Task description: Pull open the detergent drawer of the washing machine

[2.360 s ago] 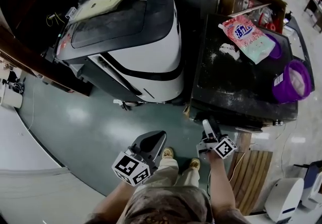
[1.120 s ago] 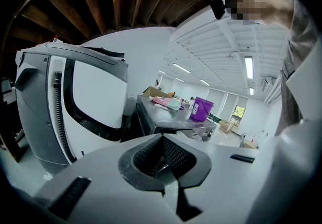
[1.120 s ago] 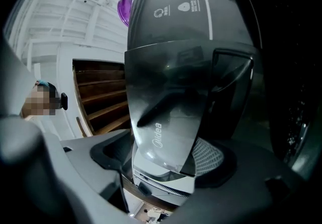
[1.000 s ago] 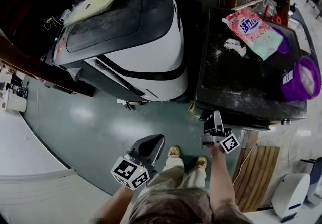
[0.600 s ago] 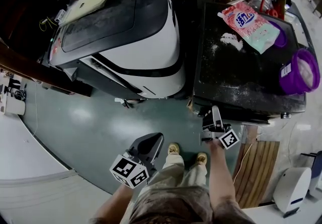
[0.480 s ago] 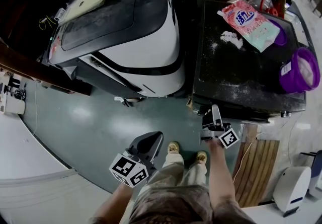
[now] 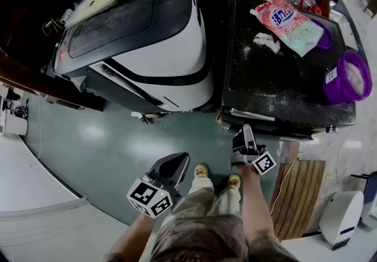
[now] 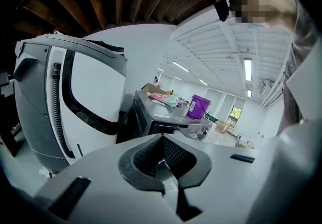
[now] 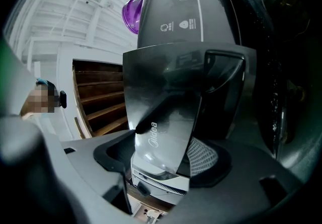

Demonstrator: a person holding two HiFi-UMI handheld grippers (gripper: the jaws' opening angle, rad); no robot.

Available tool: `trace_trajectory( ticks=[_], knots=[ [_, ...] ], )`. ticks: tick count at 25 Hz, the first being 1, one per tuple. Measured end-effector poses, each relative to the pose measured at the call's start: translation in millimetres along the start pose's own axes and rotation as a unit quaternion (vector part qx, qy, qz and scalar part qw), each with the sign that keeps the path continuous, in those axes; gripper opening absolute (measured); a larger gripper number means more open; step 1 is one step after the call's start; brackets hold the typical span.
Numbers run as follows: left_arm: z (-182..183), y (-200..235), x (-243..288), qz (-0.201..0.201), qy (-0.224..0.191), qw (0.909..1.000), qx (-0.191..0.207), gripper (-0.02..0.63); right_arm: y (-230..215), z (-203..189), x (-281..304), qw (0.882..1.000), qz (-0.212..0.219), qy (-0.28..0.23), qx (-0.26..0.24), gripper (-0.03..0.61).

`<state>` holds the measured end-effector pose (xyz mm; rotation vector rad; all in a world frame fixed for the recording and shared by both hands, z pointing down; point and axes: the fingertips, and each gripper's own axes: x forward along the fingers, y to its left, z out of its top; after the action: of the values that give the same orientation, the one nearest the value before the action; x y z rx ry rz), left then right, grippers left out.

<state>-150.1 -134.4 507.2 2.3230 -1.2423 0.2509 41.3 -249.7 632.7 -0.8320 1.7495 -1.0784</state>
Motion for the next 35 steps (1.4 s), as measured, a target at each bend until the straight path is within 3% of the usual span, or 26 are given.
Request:
trace_trajectory(
  ticks=[35],
  knots=[
    [-16.9,-22.1,3.5,-0.04,0.021,0.999,0.0,0.023,30.8,-31.3,-68.4,1.0,-0.007,0.007,0.011,0.307]
  ],
)
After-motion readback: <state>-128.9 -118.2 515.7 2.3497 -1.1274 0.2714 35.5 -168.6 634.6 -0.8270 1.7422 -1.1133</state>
